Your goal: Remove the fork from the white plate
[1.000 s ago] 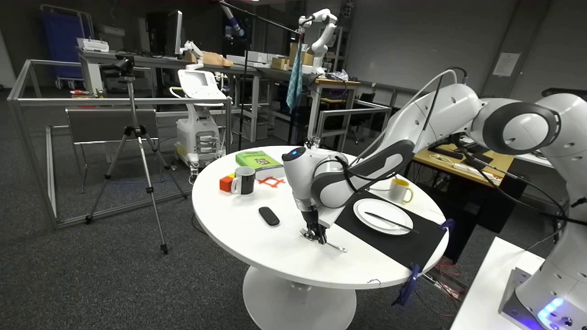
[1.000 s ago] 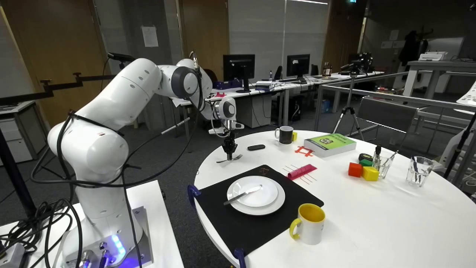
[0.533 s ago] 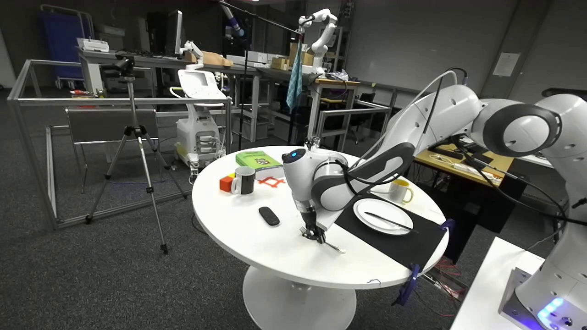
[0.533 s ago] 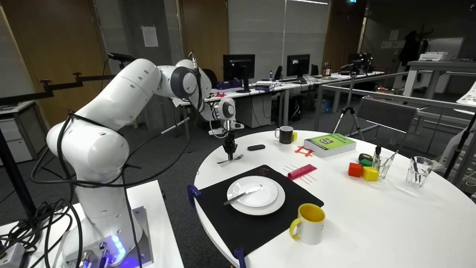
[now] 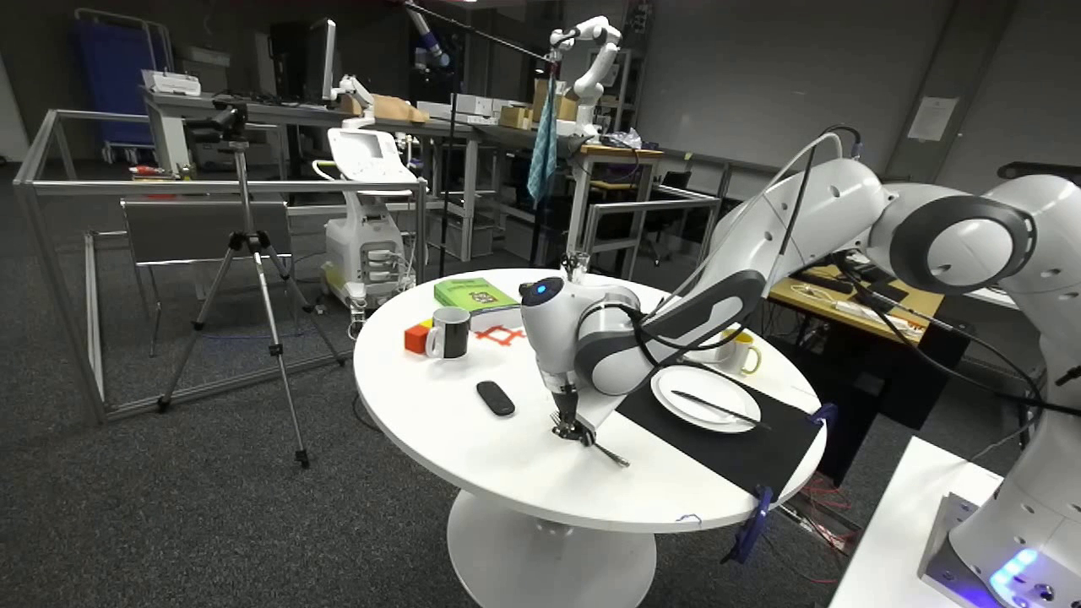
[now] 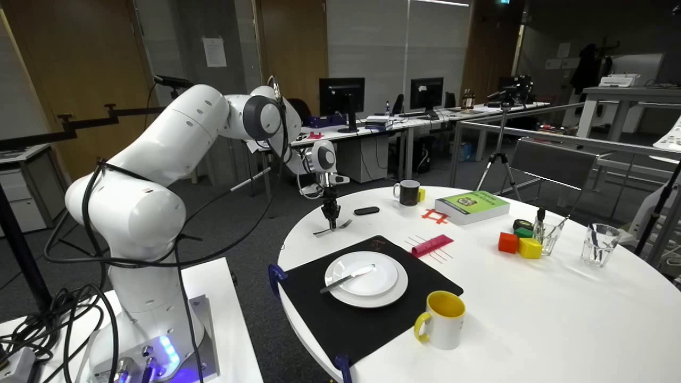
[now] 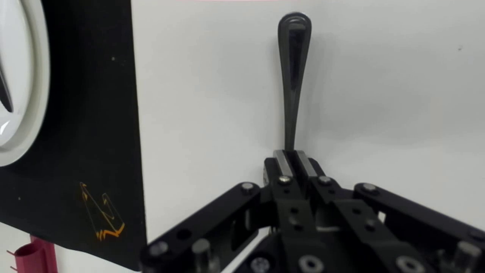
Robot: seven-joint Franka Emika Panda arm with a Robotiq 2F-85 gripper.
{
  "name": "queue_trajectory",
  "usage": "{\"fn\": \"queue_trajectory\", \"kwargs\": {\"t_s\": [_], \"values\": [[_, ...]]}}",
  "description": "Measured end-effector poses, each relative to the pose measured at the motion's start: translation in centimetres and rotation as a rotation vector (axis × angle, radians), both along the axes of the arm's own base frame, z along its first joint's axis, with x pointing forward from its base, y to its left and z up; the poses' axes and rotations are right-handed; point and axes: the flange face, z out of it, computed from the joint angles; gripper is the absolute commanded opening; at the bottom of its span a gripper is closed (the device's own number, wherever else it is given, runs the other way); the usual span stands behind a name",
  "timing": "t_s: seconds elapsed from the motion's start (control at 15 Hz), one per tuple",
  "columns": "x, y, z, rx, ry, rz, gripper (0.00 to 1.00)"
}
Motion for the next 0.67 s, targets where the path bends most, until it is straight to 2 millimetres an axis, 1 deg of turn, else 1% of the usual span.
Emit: {"fn": "queue_trajectory", "kwargs": {"t_s": [0.47,0.6,0.67], "values": [[0.03,-0.03,0.01,-0.006,-0.009,-0.009,0.88],[0.04,-0.03,0.05,-0.006,-0.009,-0.009,0.99],[0.06,-0.02,0.12,-0.006,-0.010,-0.009,1.00]]}}
